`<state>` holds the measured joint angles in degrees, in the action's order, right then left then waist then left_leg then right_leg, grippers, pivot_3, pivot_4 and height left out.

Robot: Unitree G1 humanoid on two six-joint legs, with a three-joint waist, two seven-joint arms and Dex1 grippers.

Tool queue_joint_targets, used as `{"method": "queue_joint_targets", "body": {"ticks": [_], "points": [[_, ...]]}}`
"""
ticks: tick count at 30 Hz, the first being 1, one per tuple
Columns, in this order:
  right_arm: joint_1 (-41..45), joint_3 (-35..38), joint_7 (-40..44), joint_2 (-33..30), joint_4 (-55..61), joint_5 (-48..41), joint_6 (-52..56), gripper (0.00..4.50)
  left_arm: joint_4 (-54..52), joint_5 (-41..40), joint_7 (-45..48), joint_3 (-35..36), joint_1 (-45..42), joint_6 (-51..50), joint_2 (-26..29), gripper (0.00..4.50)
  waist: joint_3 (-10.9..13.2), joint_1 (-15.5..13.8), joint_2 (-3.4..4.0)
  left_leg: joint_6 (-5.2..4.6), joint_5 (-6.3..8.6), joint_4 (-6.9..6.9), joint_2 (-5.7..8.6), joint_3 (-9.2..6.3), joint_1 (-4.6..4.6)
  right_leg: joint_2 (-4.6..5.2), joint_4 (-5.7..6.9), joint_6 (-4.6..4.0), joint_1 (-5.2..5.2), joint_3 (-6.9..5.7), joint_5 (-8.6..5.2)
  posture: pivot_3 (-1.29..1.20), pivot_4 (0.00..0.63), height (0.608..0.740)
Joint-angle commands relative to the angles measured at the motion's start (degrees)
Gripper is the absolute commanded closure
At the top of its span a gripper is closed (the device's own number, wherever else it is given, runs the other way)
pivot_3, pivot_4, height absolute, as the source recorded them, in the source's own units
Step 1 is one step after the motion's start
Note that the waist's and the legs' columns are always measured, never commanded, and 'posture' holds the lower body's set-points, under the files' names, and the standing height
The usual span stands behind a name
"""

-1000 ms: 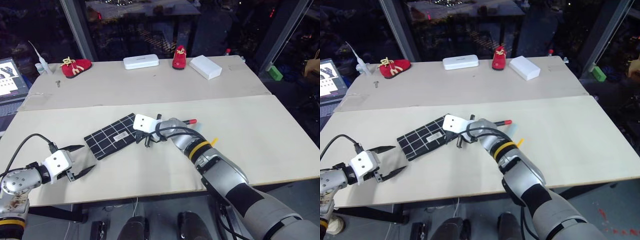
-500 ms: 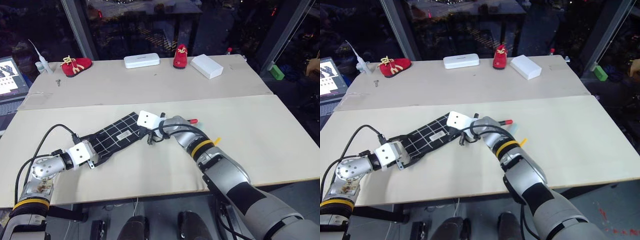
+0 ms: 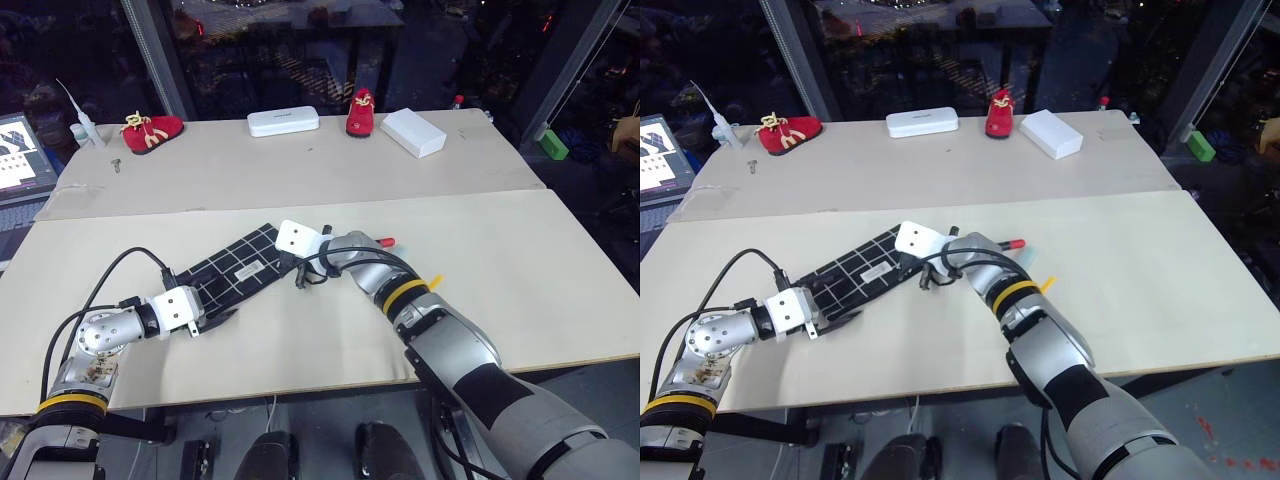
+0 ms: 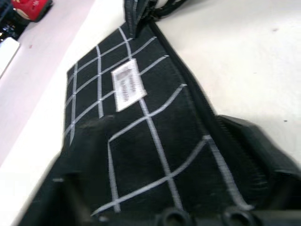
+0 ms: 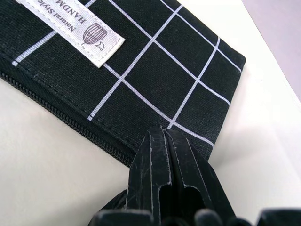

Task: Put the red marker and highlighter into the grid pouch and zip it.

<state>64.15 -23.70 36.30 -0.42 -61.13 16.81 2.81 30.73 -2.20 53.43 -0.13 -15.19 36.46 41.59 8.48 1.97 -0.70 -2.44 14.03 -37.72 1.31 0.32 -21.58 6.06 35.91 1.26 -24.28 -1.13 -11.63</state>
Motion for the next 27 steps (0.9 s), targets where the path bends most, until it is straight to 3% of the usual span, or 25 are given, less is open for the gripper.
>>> {"method": "queue_joint_targets", "body": {"ticks": [1,7,10,13,22,23,27], "points": [[-0.41,0.03,0.25,-1.69,-2.13,1.31,1.01,4.5,1.04,0.72,-0.33,-0.74,-0.57,1.15,-0.08,2.4,0.0,0.0,0.0,0.0,0.0,0.0,0.0,0.0,0.0,0.0,0.0,0.0,0.0,0.01,0.0,0.0,0.15,0.74],[-0.47,0.22,0.79,-1.77,-1.85,1.19,1.19,4.5,1.57,0.73,-0.76,-1.68,-1.7,1.29,-0.9,4.48,0.0,-0.11,0.0,0.0,0.0,0.0,0.01,0.0,0.01,0.0,-0.01,0.0,0.02,-0.01,0.0,0.0,0.15,0.74],[-0.71,0.7,2.51,-1.97,-1.17,0.44,0.7,4.5,1.15,0.19,-0.85,-1.73,-2.19,0.33,-1.46,4.48,0.0,-0.16,0.0,0.0,0.0,0.0,0.01,-0.01,-0.01,0.0,-0.03,0.0,0.01,-0.01,0.0,0.0,0.15,0.74],[-0.88,5.37,8.9,-1.71,0.96,-5.43,2.35,3.81,0.49,-1.38,-0.62,-1.15,-1.96,-1.76,-2.22,4.5,0.01,-0.4,0.01,0.0,0.0,0.0,0.01,-0.01,-0.05,0.0,-0.04,0.01,0.0,-0.04,0.0,0.0,0.15,0.74],[8.18,25.09,22.7,-4.92,12.45,-28.79,26.89,0.55,-3.31,-4.51,-2.35,0.62,-0.09,-6.71,-4.94,4.5,0.07,-0.3,0.07,-0.01,-0.01,-0.03,-0.05,0.0,-0.78,0.0,-0.02,0.01,-0.65,0.06,0.02,0.0,0.15,0.74],[8.26,25.6,24.26,-6.16,14.96,-30.29,29.52,0.36,-4.57,-5.17,-2.92,0.97,0.17,-7.89,-5.56,4.5,0.07,-0.39,0.08,-0.01,-0.01,-0.03,-0.04,0.0,-0.93,0.02,0.04,0.01,-0.81,0.09,0.03,0.0,0.15,0.74],[5.95,23.81,25.03,-10.37,22.96,-30.52,33.12,0.36,-11.53,-8.38,-5.08,2.14,1.36,-14.25,-8.06,4.5,0.06,-0.95,0.08,-0.06,0.07,-0.03,-0.12,-0.13,-1.08,0.05,0.03,0.03,-0.83,-0.18,0.03,0.0,0.15,0.74]]}}
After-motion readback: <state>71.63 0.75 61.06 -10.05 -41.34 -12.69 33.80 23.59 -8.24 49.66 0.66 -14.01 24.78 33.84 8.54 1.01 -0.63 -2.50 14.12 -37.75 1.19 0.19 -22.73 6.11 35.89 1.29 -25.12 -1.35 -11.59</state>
